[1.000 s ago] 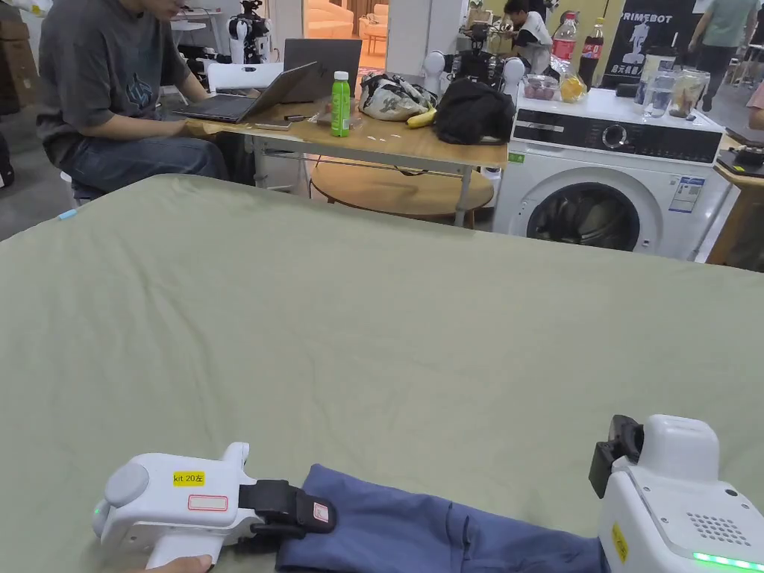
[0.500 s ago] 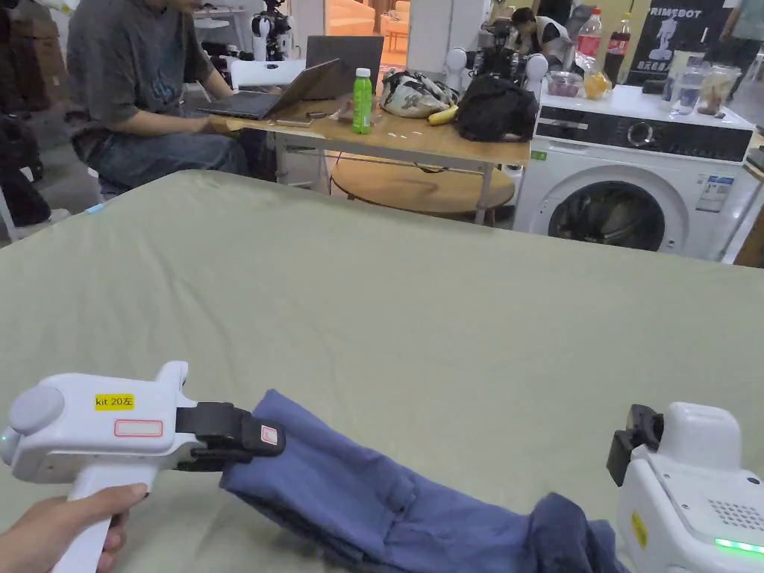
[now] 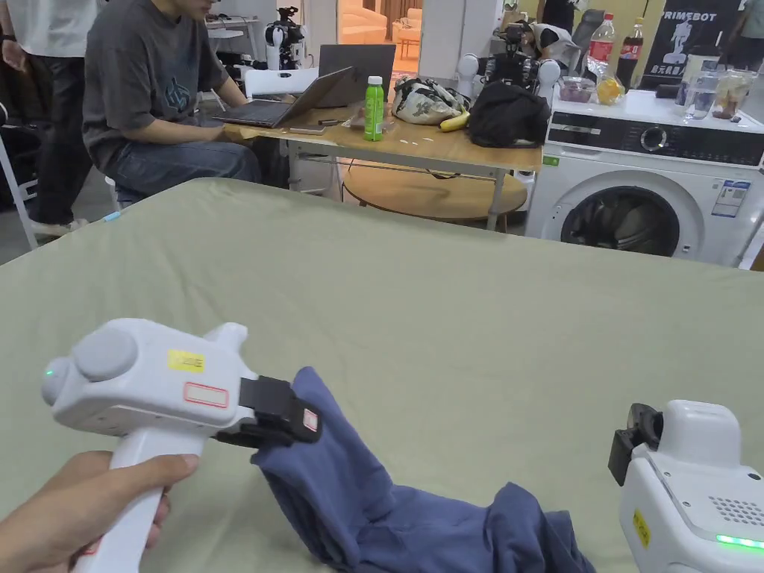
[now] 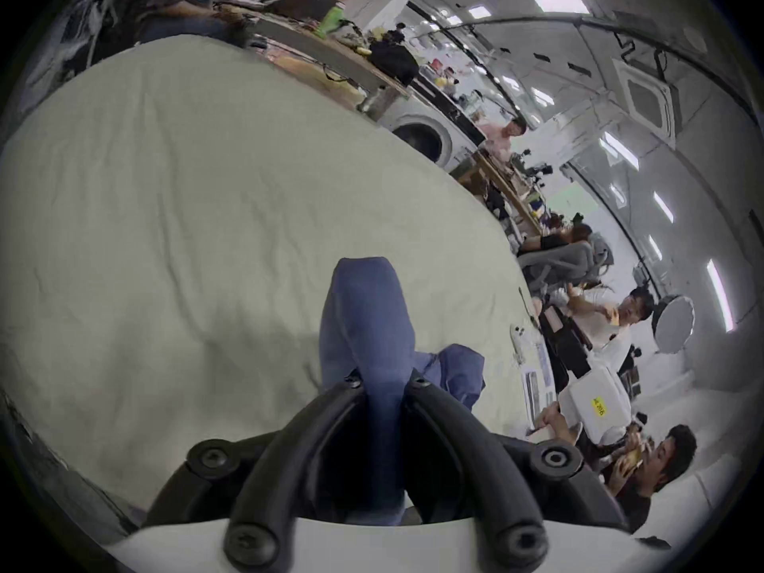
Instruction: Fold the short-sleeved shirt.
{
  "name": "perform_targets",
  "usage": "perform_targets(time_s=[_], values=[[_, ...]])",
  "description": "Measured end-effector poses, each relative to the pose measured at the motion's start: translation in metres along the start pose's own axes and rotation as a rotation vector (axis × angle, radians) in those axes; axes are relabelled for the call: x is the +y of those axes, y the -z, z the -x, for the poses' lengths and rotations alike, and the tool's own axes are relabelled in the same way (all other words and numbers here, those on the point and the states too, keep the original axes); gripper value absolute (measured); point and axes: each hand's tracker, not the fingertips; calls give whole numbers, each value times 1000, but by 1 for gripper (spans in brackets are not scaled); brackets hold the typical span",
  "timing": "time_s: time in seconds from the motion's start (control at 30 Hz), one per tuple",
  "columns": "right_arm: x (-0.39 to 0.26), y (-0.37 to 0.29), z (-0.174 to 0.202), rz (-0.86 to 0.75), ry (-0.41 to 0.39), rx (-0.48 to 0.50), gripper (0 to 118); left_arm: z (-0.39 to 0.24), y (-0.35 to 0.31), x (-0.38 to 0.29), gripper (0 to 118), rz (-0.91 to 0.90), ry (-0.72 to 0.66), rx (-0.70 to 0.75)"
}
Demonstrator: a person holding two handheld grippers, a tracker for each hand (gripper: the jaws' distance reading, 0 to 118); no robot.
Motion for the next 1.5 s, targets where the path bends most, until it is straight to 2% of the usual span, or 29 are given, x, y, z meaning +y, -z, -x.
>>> perform_targets(time_s=[0.2,0.53,0.8,0.83,0.9,0.93,1.03,1.13,1.27,1.3,1.33,1.37,1.4,1.5], values=[[-2,-6,-10,3,4,-22,0,-56,51,-3,5,107,108,8],[-7,-13,-27,17,6,-49,0,-98,155,-23,6,251,144,59],[-11,-16,-37,30,10,-75,0,-118,179,-39,5,267,165,65],[-12,-15,-37,31,10,-77,0,-119,180,-40,9,267,170,59],[-13,-15,-38,36,10,-78,0,-120,183,-41,34,266,174,55],[-13,-14,-38,38,10,-78,0,-119,184,-40,43,274,173,48],[-15,-14,-38,44,9,-76,0,-113,181,-38,46,305,90,-68],[-16,-14,-38,46,5,-75,0,-112,167,-34,46,285,96,-119],[-16,-14,-40,49,8,-77,0,-99,148,-27,46,252,75,-292],[-17,-15,-41,49,9,-78,0,-95,149,-27,44,227,67,-278],[-17,-15,-41,50,9,-78,0,-91,152,-28,36,214,64,-244],[-17,-15,-42,51,9,-79,0,-86,160,-28,20,229,66,-207],[-17,-14,-42,53,10,-80,0,-80,170,-30,12,255,53,-181],[-18,-14,-43,58,13,-81,0,-65,199,-38,5,290,-9,-185]])
